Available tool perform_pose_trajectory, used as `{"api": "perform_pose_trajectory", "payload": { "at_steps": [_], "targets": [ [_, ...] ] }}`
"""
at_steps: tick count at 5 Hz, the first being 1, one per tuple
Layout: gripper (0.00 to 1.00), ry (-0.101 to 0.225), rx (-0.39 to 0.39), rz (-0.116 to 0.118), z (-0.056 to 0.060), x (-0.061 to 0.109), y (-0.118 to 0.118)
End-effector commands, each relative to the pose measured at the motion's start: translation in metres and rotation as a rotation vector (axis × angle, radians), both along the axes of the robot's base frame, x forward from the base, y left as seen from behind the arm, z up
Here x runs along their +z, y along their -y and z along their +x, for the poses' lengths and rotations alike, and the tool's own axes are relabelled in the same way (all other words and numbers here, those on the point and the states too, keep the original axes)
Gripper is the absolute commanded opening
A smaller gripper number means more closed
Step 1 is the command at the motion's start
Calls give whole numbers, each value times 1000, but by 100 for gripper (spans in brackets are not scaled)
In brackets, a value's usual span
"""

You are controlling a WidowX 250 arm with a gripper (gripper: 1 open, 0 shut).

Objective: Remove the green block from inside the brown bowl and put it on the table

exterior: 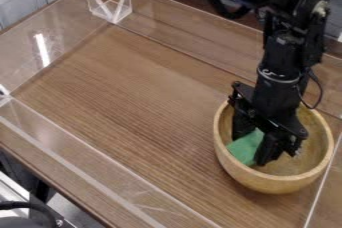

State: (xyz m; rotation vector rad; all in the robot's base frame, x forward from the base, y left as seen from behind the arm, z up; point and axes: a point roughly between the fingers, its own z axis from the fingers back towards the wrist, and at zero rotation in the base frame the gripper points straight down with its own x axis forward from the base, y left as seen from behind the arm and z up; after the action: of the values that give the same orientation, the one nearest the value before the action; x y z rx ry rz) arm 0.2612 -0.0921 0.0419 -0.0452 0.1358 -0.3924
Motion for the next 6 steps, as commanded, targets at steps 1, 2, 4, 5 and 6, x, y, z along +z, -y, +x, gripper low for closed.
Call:
{"api": "perform_pose_trajectory", "payload": {
  "at_steps": [1,2,4,5,6],
  "targets": [
    [0,83,24,-28,12,31,-2],
    [0,87,46,-27,13,40,-8],
    [0,150,177,-2,27,105,-41],
    [0,200,274,21,37,149,-77],
    [0,209,281,23,29,143,-78]
  ]
}}
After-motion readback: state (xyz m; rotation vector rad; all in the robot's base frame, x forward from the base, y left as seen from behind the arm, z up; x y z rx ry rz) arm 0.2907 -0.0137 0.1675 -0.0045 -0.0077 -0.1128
